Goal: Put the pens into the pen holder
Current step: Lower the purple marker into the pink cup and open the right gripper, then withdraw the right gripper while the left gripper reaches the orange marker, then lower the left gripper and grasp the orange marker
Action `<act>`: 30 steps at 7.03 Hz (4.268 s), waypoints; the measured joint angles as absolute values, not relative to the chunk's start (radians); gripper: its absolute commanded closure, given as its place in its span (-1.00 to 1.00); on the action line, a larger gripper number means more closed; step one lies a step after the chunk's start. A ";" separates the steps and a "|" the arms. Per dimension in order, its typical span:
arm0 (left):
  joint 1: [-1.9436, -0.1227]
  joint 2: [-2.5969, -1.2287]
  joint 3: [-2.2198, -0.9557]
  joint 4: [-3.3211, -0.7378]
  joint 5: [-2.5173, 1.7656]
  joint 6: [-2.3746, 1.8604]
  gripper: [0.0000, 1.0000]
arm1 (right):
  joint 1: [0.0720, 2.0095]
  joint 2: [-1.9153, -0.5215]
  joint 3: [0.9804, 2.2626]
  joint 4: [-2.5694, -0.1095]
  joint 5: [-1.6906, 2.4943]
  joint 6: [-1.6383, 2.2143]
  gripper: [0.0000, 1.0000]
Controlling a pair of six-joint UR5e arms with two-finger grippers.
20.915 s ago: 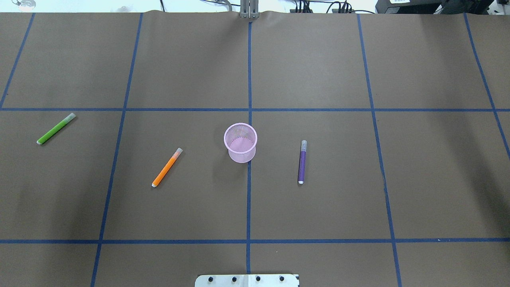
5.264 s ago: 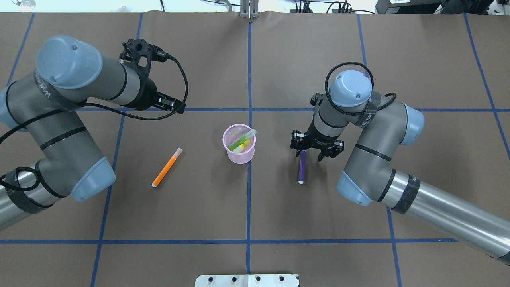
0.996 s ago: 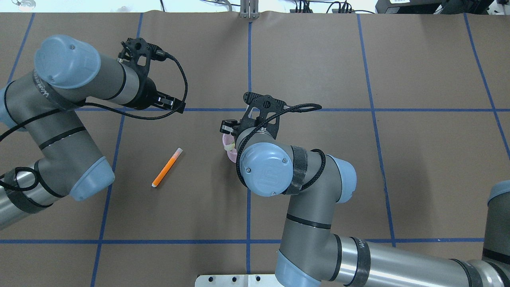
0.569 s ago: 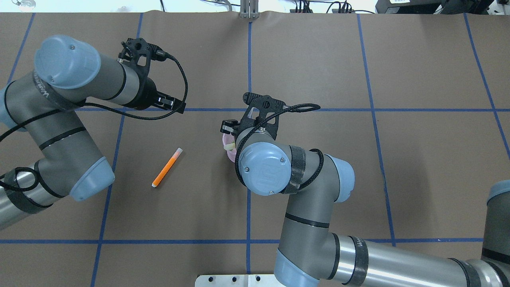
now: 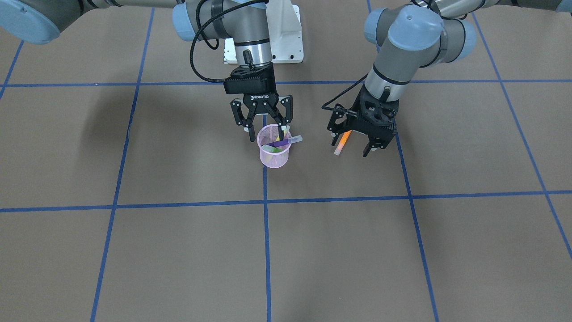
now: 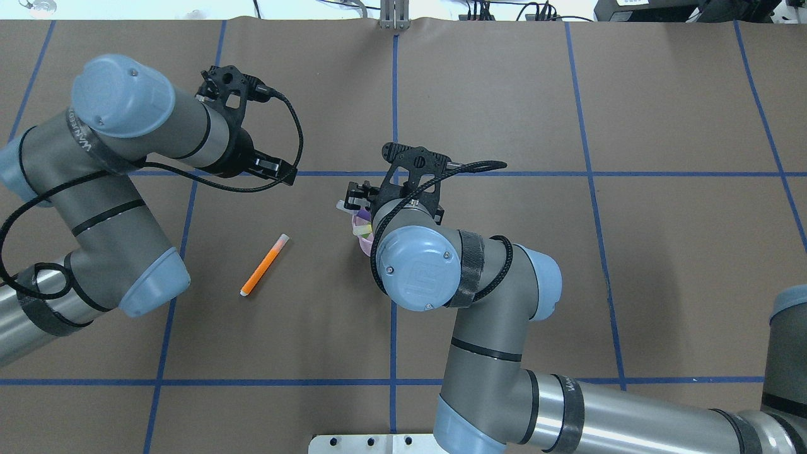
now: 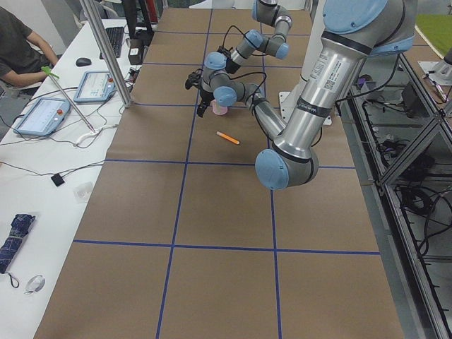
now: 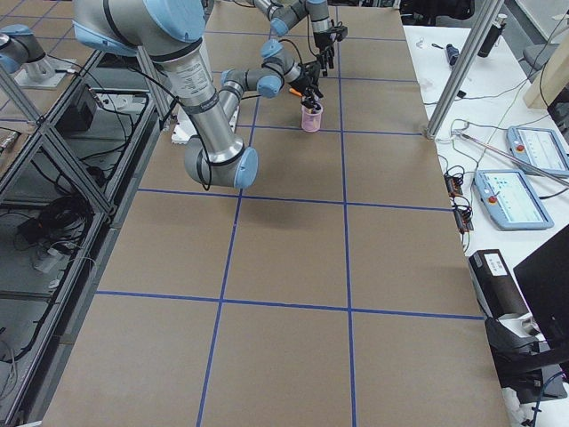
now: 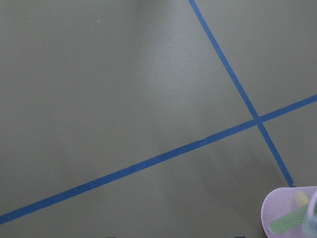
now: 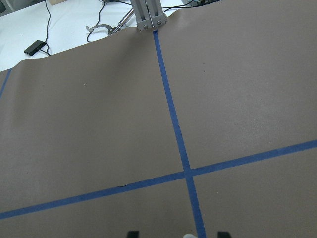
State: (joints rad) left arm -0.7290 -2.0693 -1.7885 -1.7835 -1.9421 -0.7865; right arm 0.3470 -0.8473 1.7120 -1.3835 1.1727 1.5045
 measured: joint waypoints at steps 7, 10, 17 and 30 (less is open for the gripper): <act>-0.679 -2.110 -1.664 -1.664 -2.113 -0.676 -0.49 | 0.601 -1.045 1.879 -1.373 1.621 1.393 -1.00; -0.666 -2.118 -1.623 -1.579 -2.127 -0.484 -0.41 | 0.693 -1.106 1.881 -1.374 1.772 1.276 -1.00; -0.646 -2.170 -1.528 -1.563 -2.126 -0.448 -0.14 | 0.712 -1.115 1.874 -1.361 1.793 1.265 -1.00; -0.673 -2.188 -1.655 -1.449 -2.128 -0.496 1.00 | 0.728 -1.104 1.878 -1.359 1.790 1.284 -1.00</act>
State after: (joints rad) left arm -0.6732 -2.1877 -1.6546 -1.4494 -2.1278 -0.4956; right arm 0.7282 -1.1038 1.8780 -1.3591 1.7899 1.2841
